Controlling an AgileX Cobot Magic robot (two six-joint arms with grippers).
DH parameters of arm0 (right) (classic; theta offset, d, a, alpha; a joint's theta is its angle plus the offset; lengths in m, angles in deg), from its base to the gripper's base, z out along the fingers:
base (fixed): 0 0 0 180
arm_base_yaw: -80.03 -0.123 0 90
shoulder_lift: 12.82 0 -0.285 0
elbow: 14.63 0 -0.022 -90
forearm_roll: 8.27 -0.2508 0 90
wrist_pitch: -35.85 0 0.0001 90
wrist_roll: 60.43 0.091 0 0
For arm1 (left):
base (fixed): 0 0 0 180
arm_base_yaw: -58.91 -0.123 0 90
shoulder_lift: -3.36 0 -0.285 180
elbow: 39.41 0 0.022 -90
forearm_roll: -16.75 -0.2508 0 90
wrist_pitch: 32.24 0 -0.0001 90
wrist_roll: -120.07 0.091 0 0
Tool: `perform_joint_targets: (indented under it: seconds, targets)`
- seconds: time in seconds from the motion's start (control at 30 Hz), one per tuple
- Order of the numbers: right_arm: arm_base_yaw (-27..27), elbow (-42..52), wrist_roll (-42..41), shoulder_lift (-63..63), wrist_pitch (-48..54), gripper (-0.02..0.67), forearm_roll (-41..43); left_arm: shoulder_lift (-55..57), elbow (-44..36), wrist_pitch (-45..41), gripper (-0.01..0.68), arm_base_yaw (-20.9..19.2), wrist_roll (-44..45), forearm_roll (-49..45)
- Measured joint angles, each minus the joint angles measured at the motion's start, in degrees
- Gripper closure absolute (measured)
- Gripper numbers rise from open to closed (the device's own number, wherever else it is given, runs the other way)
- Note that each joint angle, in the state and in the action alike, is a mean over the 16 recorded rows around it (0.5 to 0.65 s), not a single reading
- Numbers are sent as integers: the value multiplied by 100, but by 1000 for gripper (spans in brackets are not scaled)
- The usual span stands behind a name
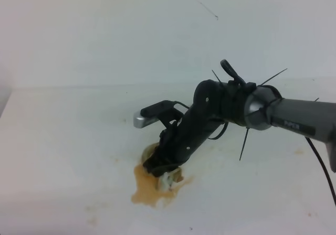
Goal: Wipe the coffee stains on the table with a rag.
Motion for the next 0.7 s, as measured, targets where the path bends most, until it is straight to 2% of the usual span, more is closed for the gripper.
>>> perform_joint_targets:
  seconds: [0.3,0.7]
  targets:
    - [-171,-175,11,0,-52,651,-213,0,-27,0,672,0,0,0]
    - [-325,-776,162,49,717,651,-527,0,-13,0,672,0,0,0]
